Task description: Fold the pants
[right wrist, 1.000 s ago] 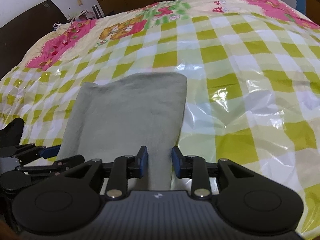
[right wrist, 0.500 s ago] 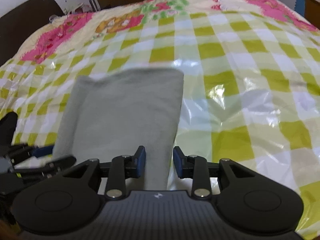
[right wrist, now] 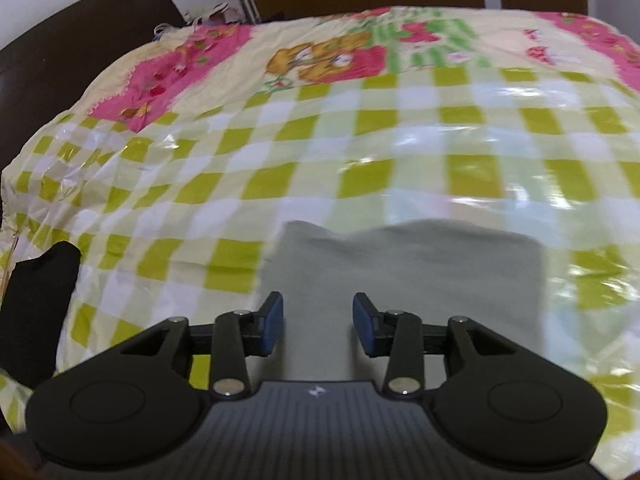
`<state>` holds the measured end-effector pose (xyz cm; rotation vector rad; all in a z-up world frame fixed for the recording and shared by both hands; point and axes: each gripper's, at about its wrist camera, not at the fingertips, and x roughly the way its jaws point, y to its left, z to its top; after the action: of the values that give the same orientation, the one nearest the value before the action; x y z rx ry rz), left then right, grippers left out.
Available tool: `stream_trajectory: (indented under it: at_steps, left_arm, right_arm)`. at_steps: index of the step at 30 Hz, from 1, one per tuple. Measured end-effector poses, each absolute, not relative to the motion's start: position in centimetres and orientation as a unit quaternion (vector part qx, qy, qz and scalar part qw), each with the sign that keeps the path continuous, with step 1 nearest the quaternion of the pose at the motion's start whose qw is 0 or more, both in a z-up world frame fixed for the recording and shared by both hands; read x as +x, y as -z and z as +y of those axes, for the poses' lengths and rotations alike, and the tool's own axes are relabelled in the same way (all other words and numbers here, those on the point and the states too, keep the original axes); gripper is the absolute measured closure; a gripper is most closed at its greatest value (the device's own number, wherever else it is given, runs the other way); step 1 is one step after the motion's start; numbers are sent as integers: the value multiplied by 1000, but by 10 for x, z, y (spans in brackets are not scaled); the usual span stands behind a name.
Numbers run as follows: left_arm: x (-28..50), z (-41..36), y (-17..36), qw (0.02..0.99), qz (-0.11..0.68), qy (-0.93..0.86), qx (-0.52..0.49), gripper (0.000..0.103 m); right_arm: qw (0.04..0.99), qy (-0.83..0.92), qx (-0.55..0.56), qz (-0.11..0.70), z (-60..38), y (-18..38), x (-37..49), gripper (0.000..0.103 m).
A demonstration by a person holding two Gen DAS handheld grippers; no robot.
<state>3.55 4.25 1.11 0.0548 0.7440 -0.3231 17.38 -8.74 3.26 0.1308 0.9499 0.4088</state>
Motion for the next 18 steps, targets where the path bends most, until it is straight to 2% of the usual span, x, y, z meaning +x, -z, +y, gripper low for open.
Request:
stream_trajectory:
  at_steps: [3, 4, 5, 6, 18]
  left_arm:
    - [34, 44, -8, 918, 362, 158, 31, 65]
    - [34, 45, -8, 919, 361, 159, 30, 66]
    - [33, 47, -9, 919, 360, 161, 24, 68]
    - [32, 49, -9, 919, 359, 162, 19, 69]
    - [25, 58, -7, 921, 359, 152, -11, 73]
  right_arm:
    - [866, -178, 35, 467, -66, -22, 185, 66]
    - [866, -172, 26, 468, -62, -19, 188, 73]
    - [866, -172, 23, 469, -62, -17, 188, 94]
    - [864, -173, 28, 472, -62, -17, 189, 98]
    - [873, -220, 83, 428, -75, -57, 166, 99]
